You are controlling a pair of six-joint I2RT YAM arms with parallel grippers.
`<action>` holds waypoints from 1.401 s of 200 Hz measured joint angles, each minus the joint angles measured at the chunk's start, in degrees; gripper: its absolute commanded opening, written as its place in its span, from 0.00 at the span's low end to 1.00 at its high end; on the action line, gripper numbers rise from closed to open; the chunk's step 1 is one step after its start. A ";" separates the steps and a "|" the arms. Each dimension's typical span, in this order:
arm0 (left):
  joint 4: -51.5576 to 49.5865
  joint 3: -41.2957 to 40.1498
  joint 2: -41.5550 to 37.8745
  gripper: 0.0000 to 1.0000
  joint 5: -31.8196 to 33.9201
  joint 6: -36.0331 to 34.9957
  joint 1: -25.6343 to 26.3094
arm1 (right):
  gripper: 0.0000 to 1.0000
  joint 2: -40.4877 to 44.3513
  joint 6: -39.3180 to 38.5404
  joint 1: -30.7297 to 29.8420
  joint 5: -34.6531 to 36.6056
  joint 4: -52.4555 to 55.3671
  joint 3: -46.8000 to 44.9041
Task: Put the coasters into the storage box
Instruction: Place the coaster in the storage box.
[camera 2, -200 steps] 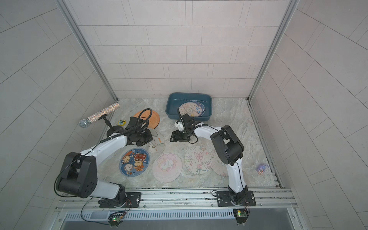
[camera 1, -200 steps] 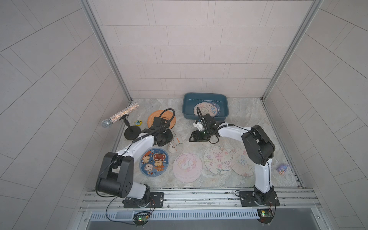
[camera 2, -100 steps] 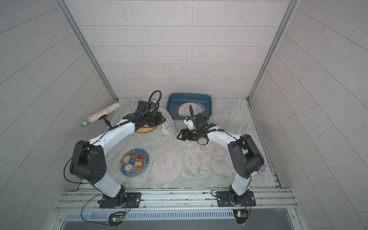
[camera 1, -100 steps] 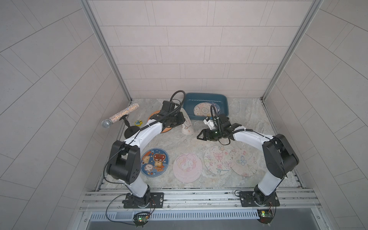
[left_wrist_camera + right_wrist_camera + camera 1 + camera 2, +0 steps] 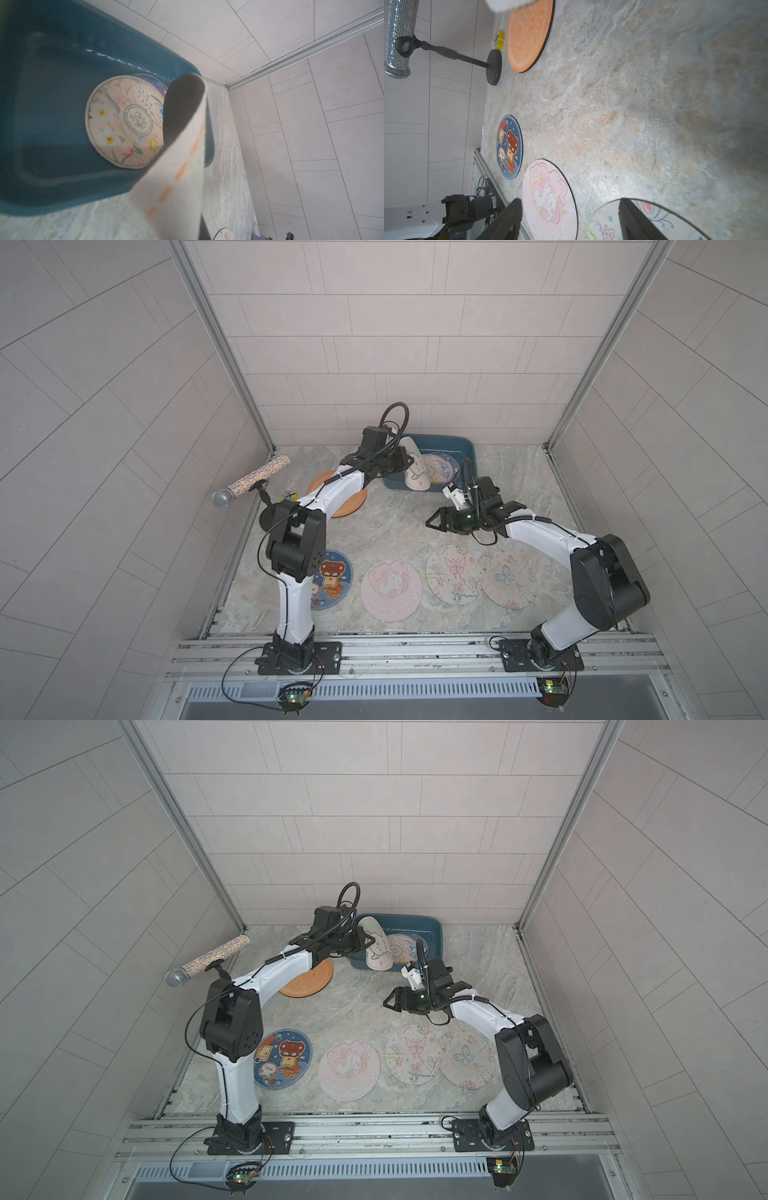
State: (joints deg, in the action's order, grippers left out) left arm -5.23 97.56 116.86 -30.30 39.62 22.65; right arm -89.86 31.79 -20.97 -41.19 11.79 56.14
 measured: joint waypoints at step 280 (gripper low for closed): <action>-19.69 33.07 24.24 1.00 16.70 -3.96 0.24 | 0.78 3.50 -1.16 3.06 2.34 4.46 -1.31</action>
State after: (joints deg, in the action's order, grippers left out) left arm -24.93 130.63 141.10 -13.61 35.66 22.90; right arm -86.37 30.63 -17.91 -38.85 16.25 54.83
